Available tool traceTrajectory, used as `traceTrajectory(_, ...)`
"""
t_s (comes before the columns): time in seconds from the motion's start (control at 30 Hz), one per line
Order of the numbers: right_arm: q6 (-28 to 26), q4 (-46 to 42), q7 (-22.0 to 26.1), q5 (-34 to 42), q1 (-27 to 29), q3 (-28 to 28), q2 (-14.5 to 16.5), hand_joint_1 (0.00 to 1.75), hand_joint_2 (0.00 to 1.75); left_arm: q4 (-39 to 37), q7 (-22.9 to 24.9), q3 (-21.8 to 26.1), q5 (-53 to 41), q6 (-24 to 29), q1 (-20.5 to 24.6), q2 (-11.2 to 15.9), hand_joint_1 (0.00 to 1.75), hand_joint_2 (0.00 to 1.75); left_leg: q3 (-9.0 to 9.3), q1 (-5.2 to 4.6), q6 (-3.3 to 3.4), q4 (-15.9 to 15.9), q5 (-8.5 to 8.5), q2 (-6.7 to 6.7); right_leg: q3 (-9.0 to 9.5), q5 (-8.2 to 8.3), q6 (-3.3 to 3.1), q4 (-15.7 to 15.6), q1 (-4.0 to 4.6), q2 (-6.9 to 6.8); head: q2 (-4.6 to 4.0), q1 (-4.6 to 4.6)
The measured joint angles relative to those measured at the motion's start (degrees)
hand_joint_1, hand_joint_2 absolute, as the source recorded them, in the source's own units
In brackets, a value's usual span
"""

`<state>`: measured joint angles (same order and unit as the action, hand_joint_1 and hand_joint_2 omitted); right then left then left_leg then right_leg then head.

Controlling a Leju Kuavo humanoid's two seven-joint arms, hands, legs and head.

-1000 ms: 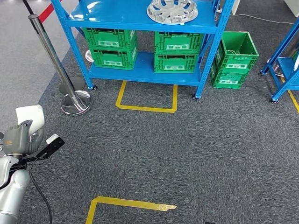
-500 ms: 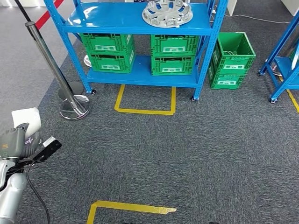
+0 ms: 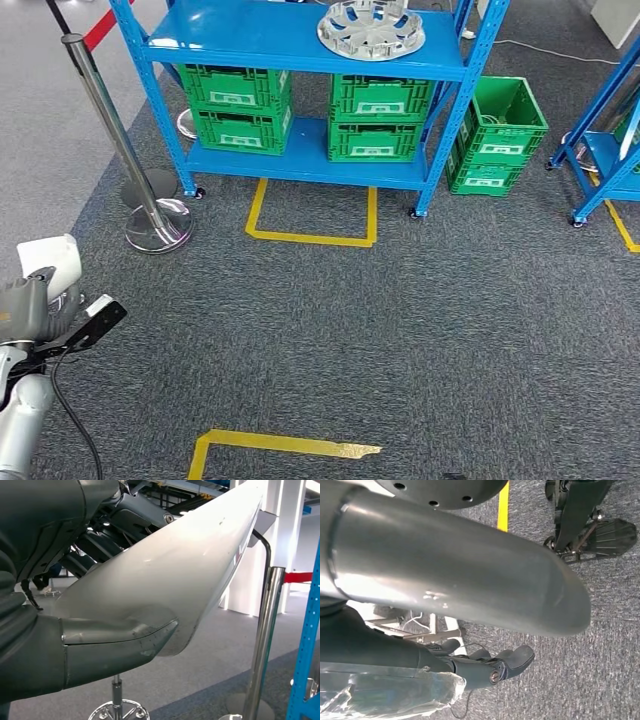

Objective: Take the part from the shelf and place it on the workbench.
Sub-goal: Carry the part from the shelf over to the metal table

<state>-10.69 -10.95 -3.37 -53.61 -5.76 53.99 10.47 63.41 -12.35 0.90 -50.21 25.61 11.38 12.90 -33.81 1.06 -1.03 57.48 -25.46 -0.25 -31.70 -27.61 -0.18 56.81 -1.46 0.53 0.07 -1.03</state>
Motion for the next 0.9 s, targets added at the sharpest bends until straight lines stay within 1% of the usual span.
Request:
traceTrajectory(0.03, 0.04, 0.0, 0.06, 0.22, 0.0, 0.17, 0.0, 0.0, 0.0, 0.0, -0.01, 0.07, 0.03, 0.01, 0.0, 0.02, 1.75, 1.75, -0.03, -0.07, 0.1, 0.01, 0.02, 0.0, 0.05, 0.07, 0.22, -0.07, -0.07, 0.0, 0.0, 0.01)
traceTrajectory(0.07, 0.08, 0.0, 0.12, 0.43, 0.0, 0.33, 0.0, 0.0, 0.0, 0.0, -0.02, 0.12, 0.03, 0.02, -0.01, 0.04, 1.75, 1.75, -0.07, -0.13, 0.16, 0.02, 0.05, 0.0, 0.11, 0.15, 0.6, -0.15, -0.15, 0.0, 0.01, -0.01)
traceTrajectory(0.13, 0.18, 0.0, 0.21, 0.7, 0.0, 0.63, 0.0, 0.0, 0.0, 0.0, -0.04, 0.18, 0.03, 0.03, -0.02, 0.12, 1.75, 1.75, -0.15, -0.23, 0.24, 0.05, 0.09, 0.01, 0.15, 0.25, 1.68, -0.31, -0.31, 0.0, 0.02, -0.01)
traceTrajectory(0.17, 0.23, 0.0, 0.24, 0.76, 0.0, 0.81, 0.0, 0.0, 0.0, 0.0, -0.05, 0.21, 0.03, 0.04, -0.03, 0.16, 1.75, 1.75, -0.17, -0.26, 0.25, 0.05, 0.1, 0.01, 0.14, 0.27, 2.13, -0.36, -0.37, 0.0, 0.02, -0.02)
traceTrajectory(0.2, 0.27, 0.0, 0.25, 0.79, 0.0, 0.98, 0.0, 0.0, 0.0, 0.0, -0.06, 0.24, 0.03, 0.04, -0.04, 0.21, 1.75, 1.75, -0.18, -0.28, 0.26, 0.06, 0.1, 0.01, 0.14, 0.26, 2.4, -0.39, -0.4, 0.0, 0.02, -0.02)
traceTrajectory(0.27, 0.36, 0.0, 0.25, 0.83, 0.0, 1.24, 0.0, 0.0, 0.0, 0.0, -0.07, 0.3, 0.04, -0.01, -0.04, 0.31, 1.75, 1.75, -0.18, -0.3, 0.27, 0.06, 0.11, 0.01, 0.11, 0.25, 2.68, -0.39, -0.41, 0.0, 0.02, -0.04)
traceTrajectory(0.37, 0.45, 0.0, 0.26, 0.87, 0.0, 1.52, 0.0, 0.0, 0.0, 0.0, -0.05, 0.51, 0.71, -0.66, 0.01, 0.4, 1.75, 1.75, -0.16, -0.27, 0.29, 0.05, 0.16, 0.02, 0.06, 0.24, 2.88, -0.35, -0.39, 0.0, 0.01, -0.04)
traceTrajectory(0.53, 0.66, 0.0, 0.31, 0.87, -0.01, 1.79, 0.0, 0.0, 0.0, -0.02, 0.0, 1.31, 2.17, -2.22, 0.19, 0.62, 1.75, 1.75, -0.16, -0.14, 0.23, 0.05, 0.21, 0.03, -0.04, 0.23, 2.87, -0.2, -0.29, 0.02, 0.01, -0.05)
traceTrajectory(0.9, 1.01, 0.0, 0.53, 1.03, -0.07, 2.51, 0.0, 0.0, 0.0, -0.13, -0.02, 2.03, 2.78, -2.91, 0.26, 1.49, 1.75, 1.75, -0.17, -0.1, 0.18, 0.05, 0.25, 0.03, -0.07, 0.2, 2.84, -0.09, -0.25, 0.01, 0.01, -0.04)
